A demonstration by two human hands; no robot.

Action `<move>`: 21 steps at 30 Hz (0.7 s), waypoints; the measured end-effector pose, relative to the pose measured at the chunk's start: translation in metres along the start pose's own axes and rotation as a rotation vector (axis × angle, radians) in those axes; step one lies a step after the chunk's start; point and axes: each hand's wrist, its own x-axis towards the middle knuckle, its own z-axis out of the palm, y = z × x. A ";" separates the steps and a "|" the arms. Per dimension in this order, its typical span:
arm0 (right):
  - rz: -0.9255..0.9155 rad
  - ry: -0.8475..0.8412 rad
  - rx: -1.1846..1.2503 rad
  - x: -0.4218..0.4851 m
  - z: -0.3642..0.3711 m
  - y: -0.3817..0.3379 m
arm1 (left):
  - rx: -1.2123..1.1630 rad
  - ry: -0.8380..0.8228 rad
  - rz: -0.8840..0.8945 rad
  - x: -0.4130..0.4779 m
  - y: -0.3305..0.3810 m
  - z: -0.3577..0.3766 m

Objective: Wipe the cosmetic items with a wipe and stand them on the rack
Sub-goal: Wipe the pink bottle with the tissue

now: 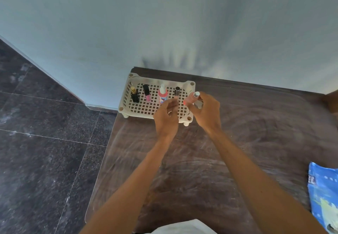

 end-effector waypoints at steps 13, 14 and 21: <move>0.020 -0.094 -0.050 0.025 0.030 0.019 | 0.183 -0.250 -0.188 0.016 -0.011 0.024; 0.025 -0.099 -0.055 0.026 0.031 0.020 | 0.188 -0.261 -0.192 0.016 -0.011 0.024; 0.047 -0.098 -0.041 0.030 0.034 0.020 | 0.149 -0.265 -0.214 0.017 -0.011 0.023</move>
